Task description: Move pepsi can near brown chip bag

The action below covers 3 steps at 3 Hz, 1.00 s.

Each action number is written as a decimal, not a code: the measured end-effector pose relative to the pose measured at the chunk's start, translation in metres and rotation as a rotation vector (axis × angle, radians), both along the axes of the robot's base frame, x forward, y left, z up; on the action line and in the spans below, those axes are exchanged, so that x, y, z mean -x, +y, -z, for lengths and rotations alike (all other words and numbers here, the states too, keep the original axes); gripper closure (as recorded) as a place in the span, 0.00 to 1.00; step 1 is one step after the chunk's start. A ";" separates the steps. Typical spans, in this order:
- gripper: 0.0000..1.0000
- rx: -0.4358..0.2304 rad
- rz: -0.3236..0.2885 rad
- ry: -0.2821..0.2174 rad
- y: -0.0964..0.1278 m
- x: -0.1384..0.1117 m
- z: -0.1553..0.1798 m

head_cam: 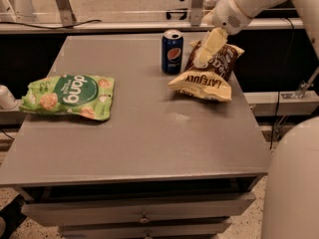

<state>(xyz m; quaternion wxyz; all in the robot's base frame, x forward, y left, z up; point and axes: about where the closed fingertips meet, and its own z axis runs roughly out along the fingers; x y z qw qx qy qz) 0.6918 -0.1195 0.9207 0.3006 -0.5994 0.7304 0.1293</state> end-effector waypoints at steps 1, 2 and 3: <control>0.00 -0.166 0.118 -0.023 -0.033 0.007 -0.012; 0.00 -0.346 0.242 -0.079 -0.073 0.017 -0.023; 0.00 -0.373 0.302 -0.115 -0.097 0.016 -0.028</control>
Offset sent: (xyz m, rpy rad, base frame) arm -0.0371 -0.1438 0.0400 0.5807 -0.1765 -0.4300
